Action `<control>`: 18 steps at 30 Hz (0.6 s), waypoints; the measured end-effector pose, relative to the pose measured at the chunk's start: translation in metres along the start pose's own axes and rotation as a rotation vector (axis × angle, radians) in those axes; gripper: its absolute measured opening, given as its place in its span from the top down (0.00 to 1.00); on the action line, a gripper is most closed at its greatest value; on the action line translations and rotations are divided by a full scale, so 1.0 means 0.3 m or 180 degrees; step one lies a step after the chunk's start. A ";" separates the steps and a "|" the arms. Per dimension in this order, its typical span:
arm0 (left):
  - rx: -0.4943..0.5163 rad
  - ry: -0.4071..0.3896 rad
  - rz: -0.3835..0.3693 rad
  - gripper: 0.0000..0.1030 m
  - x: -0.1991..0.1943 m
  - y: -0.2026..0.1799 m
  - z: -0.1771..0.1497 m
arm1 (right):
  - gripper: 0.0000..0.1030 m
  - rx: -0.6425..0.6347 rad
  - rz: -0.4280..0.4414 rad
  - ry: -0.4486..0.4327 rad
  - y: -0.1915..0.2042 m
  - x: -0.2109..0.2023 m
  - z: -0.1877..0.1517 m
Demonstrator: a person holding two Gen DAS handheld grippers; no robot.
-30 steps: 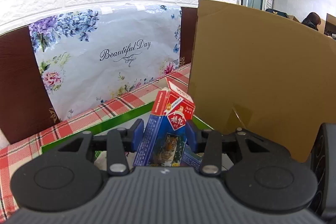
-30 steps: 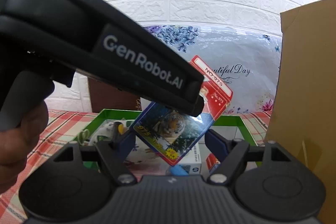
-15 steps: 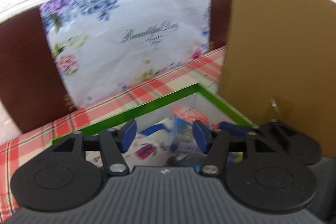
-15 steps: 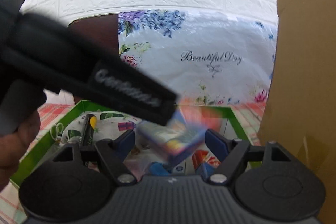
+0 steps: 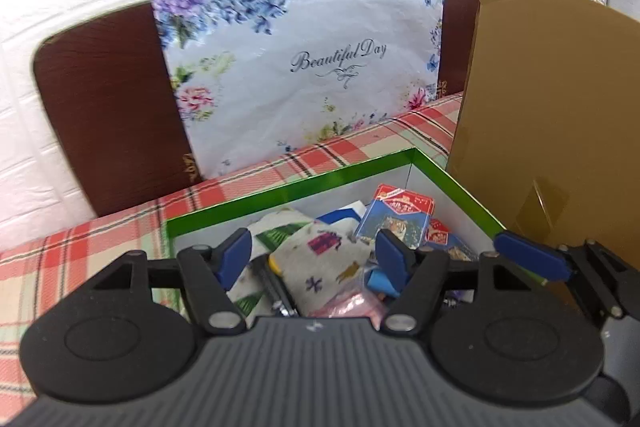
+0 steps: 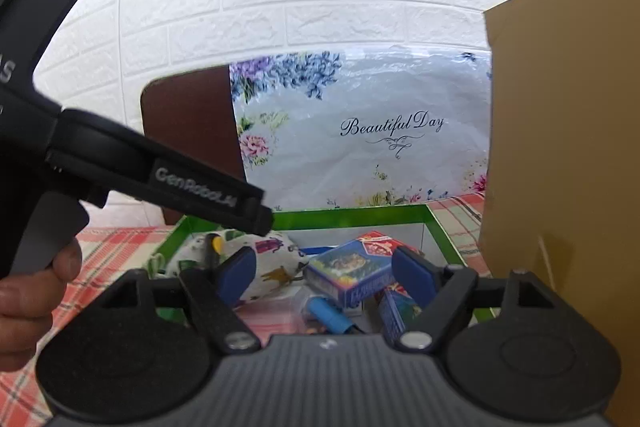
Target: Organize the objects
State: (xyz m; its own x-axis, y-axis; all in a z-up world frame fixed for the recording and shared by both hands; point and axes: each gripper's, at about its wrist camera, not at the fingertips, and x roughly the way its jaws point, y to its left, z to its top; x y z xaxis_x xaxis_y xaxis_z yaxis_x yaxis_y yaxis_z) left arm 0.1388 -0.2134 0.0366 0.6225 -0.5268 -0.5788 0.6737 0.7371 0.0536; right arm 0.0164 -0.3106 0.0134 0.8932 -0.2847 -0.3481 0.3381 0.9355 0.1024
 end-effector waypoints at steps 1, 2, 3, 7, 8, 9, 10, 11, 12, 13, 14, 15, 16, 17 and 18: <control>0.0000 -0.0008 0.0031 0.31 -0.019 0.000 -0.007 | 0.24 0.0032 0.0011 -0.0002 0.003 -0.023 0.004; -0.0004 -0.0012 0.0064 0.30 -0.036 0.001 -0.014 | 0.23 0.0064 0.0018 -0.0002 0.001 -0.065 -0.004; -0.0013 -0.0012 0.0097 0.30 -0.055 0.003 -0.023 | 0.22 0.0089 0.0022 0.0000 -0.001 -0.081 -0.005; -0.0076 -0.0039 0.0245 0.26 -0.134 0.012 -0.064 | 0.18 0.0148 0.0037 0.0010 0.002 -0.142 -0.015; -0.0096 -0.0053 0.0282 0.20 -0.155 0.016 -0.075 | 0.15 0.0158 0.0039 0.0016 0.004 -0.157 -0.018; -0.0110 -0.0074 0.0317 0.18 -0.178 0.018 -0.086 | 0.13 0.0172 0.0040 0.0020 0.007 -0.173 -0.020; -0.0111 -0.0090 0.0350 0.16 -0.199 0.019 -0.098 | 0.09 0.0187 0.0036 0.0018 0.011 -0.190 -0.021; -0.0110 -0.0096 0.0386 0.12 -0.219 0.020 -0.110 | 0.06 0.0197 0.0021 0.0014 0.017 -0.205 -0.022; -0.0115 -0.0103 0.0420 0.11 -0.237 0.021 -0.121 | 0.04 0.0205 0.0010 0.0011 0.023 -0.220 -0.022; -0.0135 -0.0112 0.0447 0.09 -0.255 0.024 -0.131 | 0.03 0.0210 0.0012 0.0011 0.030 -0.233 -0.019; -0.0163 -0.0120 0.0464 0.08 -0.273 0.027 -0.142 | 0.00 0.0209 0.0021 0.0017 0.039 -0.249 -0.018; -0.0194 -0.0123 0.0470 0.08 -0.289 0.031 -0.152 | 0.00 0.0204 0.0031 0.0017 0.049 -0.268 -0.018; -0.0226 -0.0123 0.0469 0.07 -0.305 0.036 -0.162 | 0.00 0.0188 0.0041 0.0008 0.060 -0.285 -0.017; -0.0256 -0.0123 0.0472 0.06 -0.320 0.039 -0.172 | 0.00 0.0164 0.0050 -0.0002 0.071 -0.301 -0.016; -0.0281 -0.0126 0.0488 0.05 -0.334 0.041 -0.182 | 0.00 0.0140 0.0058 -0.0018 0.083 -0.318 -0.016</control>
State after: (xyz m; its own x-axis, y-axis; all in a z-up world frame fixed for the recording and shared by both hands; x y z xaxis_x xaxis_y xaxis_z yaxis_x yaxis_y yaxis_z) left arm 0.0629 -0.1284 0.0508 0.7315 -0.4205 -0.5367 0.5332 0.8434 0.0659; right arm -0.0618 -0.2593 0.0447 0.9009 -0.2688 -0.3407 0.3342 0.9306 0.1496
